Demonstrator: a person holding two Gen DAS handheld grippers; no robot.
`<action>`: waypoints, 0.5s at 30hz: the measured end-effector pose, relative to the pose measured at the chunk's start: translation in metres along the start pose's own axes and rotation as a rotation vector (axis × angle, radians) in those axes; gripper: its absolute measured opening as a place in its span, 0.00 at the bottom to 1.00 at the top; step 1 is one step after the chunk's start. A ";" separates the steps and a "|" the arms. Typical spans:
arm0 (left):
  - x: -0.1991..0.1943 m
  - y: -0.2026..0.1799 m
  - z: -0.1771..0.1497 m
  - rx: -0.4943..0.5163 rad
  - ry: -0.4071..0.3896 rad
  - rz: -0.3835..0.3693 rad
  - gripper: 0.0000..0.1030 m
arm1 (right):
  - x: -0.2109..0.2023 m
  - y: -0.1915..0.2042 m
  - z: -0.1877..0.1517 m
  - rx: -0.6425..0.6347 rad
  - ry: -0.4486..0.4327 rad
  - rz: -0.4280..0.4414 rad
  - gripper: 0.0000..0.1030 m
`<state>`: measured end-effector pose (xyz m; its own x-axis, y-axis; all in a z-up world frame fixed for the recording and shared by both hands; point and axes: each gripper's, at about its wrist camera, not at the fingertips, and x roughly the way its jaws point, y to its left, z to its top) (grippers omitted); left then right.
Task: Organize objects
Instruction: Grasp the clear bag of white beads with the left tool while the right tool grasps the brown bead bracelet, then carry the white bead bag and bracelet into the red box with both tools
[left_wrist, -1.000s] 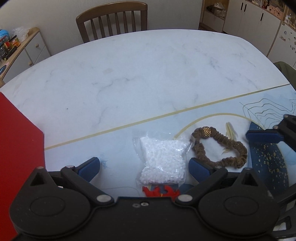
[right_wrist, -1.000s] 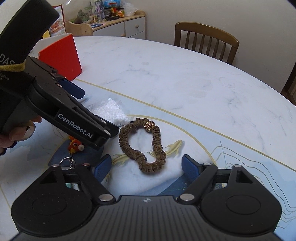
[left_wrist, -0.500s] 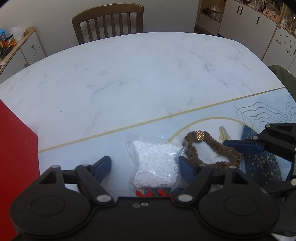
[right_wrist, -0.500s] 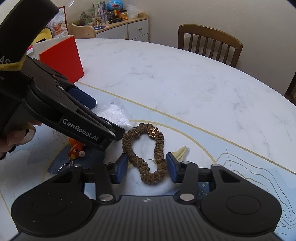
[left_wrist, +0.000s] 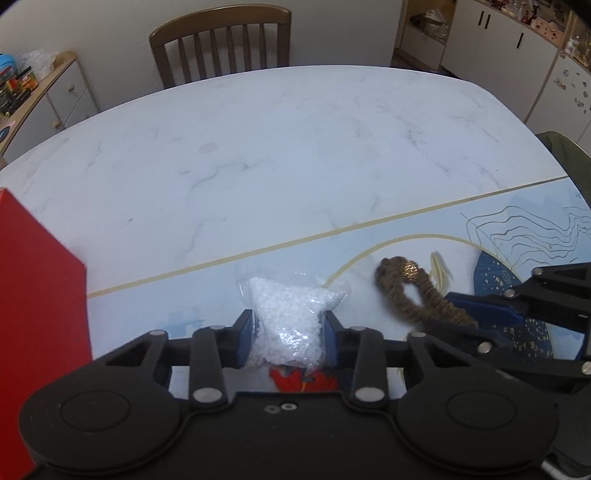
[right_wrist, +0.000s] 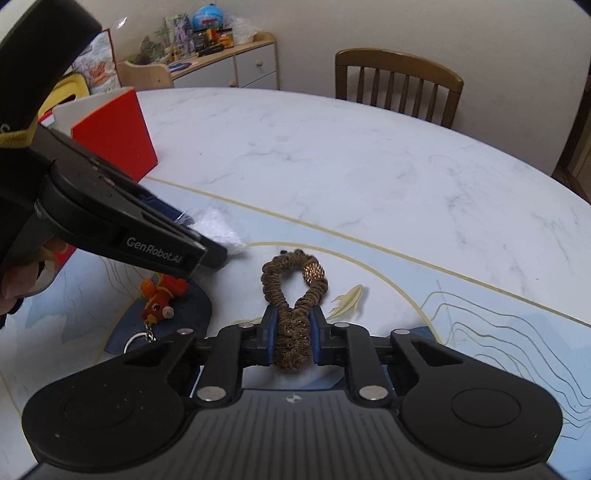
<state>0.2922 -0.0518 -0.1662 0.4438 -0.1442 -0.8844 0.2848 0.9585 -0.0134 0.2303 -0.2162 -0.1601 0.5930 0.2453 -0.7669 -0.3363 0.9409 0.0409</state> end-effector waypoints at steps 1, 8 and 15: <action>-0.002 0.001 0.000 -0.009 0.001 -0.002 0.34 | -0.003 0.000 0.000 0.008 -0.006 0.000 0.16; -0.028 0.007 -0.004 -0.044 -0.017 -0.030 0.34 | -0.029 -0.001 0.006 0.060 -0.048 0.000 0.16; -0.060 0.012 -0.006 -0.076 -0.043 -0.059 0.34 | -0.062 0.005 0.014 0.099 -0.088 0.013 0.16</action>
<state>0.2642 -0.0300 -0.1160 0.4647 -0.2096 -0.8603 0.2470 0.9637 -0.1014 0.2015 -0.2235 -0.1033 0.6521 0.2732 -0.7072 -0.2735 0.9548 0.1166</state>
